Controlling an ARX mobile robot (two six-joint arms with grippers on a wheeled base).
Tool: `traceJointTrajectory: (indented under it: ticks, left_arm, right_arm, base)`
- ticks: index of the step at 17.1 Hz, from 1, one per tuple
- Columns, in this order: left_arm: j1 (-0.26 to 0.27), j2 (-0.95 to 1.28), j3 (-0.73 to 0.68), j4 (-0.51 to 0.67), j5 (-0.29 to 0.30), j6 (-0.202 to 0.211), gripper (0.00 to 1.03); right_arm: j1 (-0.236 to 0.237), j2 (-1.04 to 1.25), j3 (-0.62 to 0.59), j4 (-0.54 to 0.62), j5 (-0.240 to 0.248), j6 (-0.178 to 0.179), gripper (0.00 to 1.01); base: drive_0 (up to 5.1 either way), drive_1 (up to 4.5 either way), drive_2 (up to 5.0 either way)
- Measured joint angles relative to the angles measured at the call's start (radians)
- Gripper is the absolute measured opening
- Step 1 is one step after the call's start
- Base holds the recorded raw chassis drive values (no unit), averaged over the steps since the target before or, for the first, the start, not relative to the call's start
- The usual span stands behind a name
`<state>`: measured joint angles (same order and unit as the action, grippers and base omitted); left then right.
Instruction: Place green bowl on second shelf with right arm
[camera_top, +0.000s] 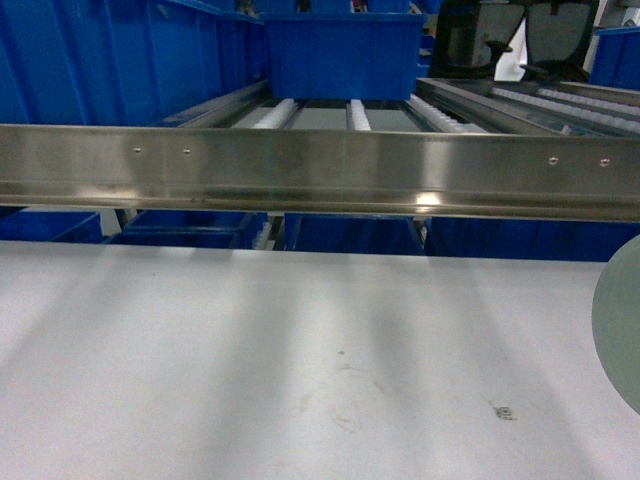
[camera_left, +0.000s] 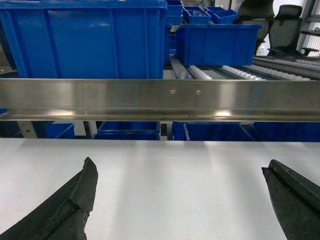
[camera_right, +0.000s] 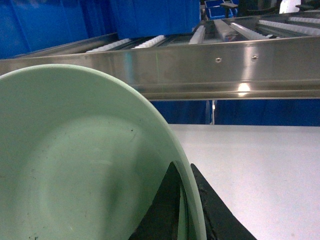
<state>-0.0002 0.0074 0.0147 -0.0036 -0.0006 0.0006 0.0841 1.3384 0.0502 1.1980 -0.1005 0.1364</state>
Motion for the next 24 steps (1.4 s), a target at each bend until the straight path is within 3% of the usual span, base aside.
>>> traceJointTrajectory:
  ticks: [16, 24]
  left_arm:
    - [0.0, 0.0, 0.0, 0.0, 0.0, 0.0, 0.98]
    - [0.0, 0.0, 0.0, 0.0, 0.0, 0.0, 0.98]
  right_arm:
    - [0.001, 0.0, 0.0, 0.002, -0.001, 0.0, 0.03]
    - [0.001, -0.004, 0.0, 0.003, -0.003, 0.0, 0.03]
  base:
    - [-4.5, 0.89, 3.9]
    - [-4.9, 2.55, 2.6]
